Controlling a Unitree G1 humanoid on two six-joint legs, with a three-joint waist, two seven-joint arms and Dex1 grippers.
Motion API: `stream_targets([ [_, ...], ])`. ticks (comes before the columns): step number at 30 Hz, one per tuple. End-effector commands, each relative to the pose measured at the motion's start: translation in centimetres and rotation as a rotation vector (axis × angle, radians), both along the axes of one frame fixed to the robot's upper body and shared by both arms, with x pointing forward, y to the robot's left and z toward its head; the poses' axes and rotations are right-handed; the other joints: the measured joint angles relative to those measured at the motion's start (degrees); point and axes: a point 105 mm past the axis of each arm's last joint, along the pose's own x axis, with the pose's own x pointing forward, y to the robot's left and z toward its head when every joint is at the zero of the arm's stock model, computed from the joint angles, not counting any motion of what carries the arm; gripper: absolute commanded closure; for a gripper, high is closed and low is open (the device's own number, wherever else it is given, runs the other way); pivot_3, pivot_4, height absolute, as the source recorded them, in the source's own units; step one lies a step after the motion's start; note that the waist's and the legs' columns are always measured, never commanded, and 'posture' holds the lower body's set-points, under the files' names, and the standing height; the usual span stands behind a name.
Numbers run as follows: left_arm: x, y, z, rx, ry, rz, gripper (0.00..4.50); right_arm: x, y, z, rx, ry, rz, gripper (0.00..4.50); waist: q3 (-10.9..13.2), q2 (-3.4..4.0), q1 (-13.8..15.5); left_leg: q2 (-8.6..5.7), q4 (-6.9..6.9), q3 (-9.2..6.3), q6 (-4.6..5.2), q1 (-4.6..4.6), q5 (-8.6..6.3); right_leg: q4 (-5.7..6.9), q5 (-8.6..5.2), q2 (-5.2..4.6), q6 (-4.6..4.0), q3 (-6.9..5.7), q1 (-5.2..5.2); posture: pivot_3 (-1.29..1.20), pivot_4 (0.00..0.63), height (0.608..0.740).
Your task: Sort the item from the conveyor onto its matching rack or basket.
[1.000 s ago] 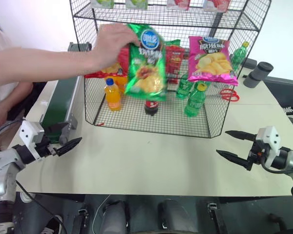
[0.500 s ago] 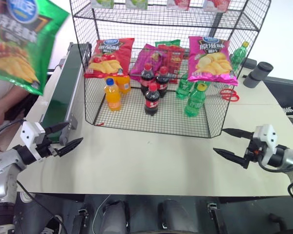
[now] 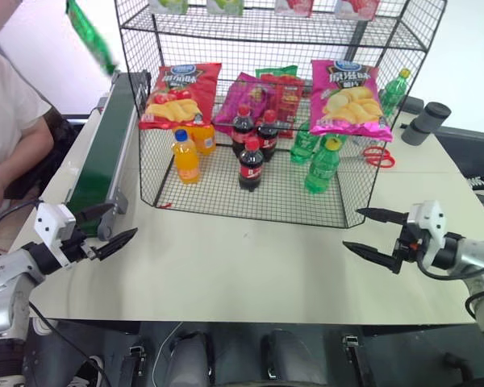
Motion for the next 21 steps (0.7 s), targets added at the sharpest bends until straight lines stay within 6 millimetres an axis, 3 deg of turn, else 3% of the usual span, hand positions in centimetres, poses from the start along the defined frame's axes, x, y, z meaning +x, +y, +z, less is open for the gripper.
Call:
stream_targets([
  [1,0.0,0.0,1.2,0.009,-0.054,0.005,0.03,0.3,0.3,0.8,0.006,-0.036,0.008,0.02,0.00,0.00,0.01,0.00,0.00,0.00,0.00,0.00,0.00,0.00,0.00,-0.01,0.00,0.00,0.00,0.00,0.150,0.740],
  [21,-0.7,-0.1,0.9,-0.081,0.041,0.012,0.03,0.4,1.4,0.7,0.034,-0.024,0.043,0.02,0.00,0.00,-0.03,0.02,0.00,-0.02,0.00,0.00,0.00,0.00,0.00,-0.01,0.00,0.00,0.00,0.00,0.150,0.740],
])
